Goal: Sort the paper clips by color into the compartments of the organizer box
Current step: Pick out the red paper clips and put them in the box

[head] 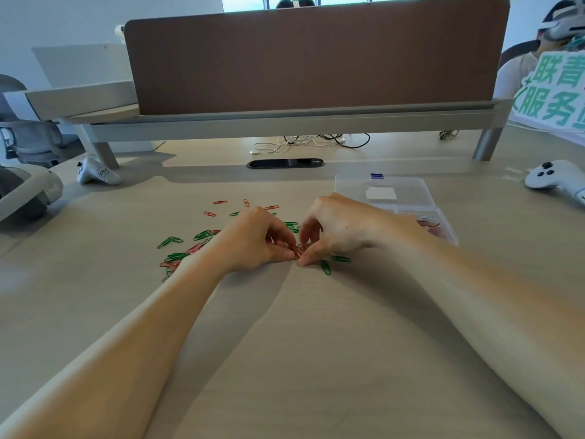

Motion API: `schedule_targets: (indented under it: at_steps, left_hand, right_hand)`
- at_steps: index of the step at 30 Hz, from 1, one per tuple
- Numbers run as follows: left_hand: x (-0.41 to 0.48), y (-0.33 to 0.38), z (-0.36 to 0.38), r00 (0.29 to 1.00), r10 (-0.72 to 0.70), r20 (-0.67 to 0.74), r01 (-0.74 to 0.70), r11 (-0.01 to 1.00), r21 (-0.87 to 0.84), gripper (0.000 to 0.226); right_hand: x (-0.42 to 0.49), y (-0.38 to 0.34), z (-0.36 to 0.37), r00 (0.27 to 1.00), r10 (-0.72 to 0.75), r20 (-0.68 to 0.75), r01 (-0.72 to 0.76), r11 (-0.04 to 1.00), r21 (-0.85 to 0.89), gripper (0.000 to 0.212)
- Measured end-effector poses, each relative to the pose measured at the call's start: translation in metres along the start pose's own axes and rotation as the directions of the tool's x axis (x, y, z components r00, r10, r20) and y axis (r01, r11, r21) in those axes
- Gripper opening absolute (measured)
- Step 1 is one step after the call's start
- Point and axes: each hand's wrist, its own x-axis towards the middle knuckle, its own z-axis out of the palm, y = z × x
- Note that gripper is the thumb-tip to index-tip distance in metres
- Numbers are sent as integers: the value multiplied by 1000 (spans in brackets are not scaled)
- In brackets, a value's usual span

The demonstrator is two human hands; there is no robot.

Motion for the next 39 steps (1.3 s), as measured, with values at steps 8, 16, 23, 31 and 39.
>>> schedule_targets:
  at_steps: [8,16,23,31,39]
  left_hand:
    - [-4,-4,-10,999,-45,-16,45,998,39,34]
    - [0,8,-1,999,-42,3,42,997,71,17]
    - [0,18,0,996,-67,55,61,992,110,6]
    - [0,24,-2,993,-100,56,91,986,136,3]
    - [-7,10,-17,988,-153,-8,154,988,6,10]
  right_hand:
    - [-3,-4,-1,999,-15,-31,15,1000,22,27]
    - [0,-8,3,999,22,-28,-21,1000,17,14]
    - [-4,-13,7,998,60,-18,-60,998,-30,19]
    - [-5,-15,3,999,32,-1,-32,999,14,7]
    - [-8,-15,-2,998,31,-52,-27,997,74,20]
